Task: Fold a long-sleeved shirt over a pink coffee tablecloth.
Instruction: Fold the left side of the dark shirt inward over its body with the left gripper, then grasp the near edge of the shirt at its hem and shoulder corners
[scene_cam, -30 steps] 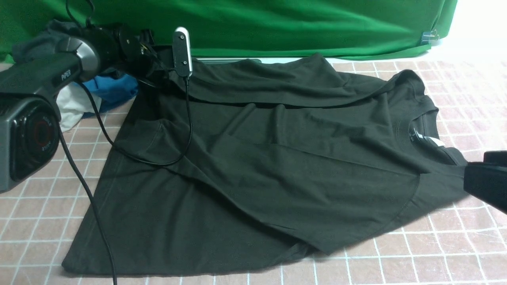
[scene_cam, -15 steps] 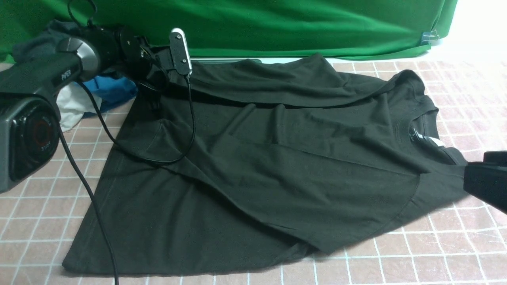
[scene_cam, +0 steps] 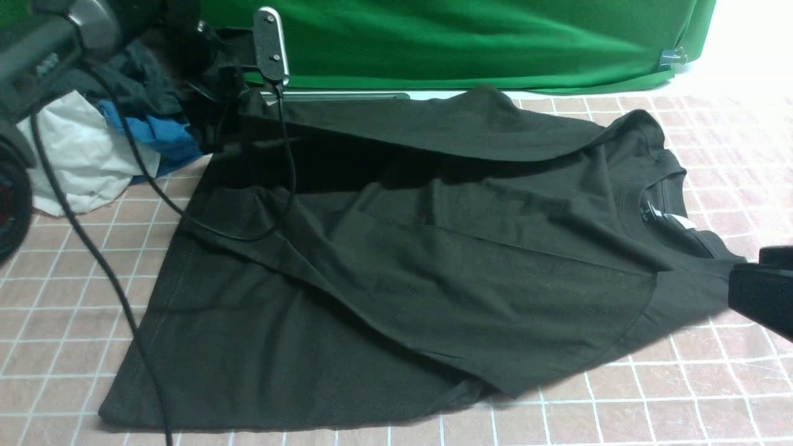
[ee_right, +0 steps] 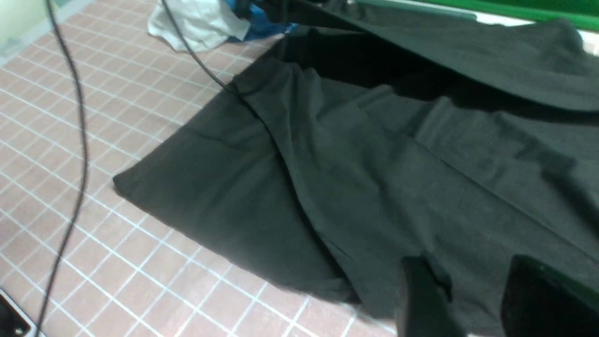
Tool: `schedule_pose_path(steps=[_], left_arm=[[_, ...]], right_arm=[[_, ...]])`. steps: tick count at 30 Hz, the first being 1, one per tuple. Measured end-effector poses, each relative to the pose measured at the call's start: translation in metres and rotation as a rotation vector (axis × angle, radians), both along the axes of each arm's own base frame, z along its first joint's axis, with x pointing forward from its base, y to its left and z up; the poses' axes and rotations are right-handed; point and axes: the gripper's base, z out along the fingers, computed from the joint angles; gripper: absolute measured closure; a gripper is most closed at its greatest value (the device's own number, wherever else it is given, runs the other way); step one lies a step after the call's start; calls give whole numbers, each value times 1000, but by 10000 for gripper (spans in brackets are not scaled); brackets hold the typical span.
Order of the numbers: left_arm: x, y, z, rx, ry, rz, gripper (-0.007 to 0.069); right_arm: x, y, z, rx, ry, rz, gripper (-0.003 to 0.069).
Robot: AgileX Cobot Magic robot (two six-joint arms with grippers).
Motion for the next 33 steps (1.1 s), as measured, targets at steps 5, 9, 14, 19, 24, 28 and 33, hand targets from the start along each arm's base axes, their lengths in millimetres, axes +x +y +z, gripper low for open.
schedule_pose_path(steps=[5, 9, 14, 19, 24, 28, 33], left_arm=[[-32, 2, -9, 12, 31, -8, 585], [-52, 3, -30, 8, 2, -19, 584], [-76, 4, -66, 0, 68, -10, 526], [-90, 5, -76, -16, 143, 45, 347], [-107, 6, -56, -82, 197, 233, 56], [-140, -1, -40, -119, 238, 236, 32], [-205, -18, -44, -75, 287, 49, 219]], right_arm=[[0, 0, -1, -19, -4, 6, 418], [0, 0, -1, -38, -17, 19, 418], [0, -1, -1, -52, -26, 28, 418], [0, -1, -1, -57, -30, 31, 418], [0, -1, -1, -63, -29, 32, 418], [-1, -3, -4, -92, -7, 25, 418], [-2, -6, -9, -155, 30, 21, 418]])
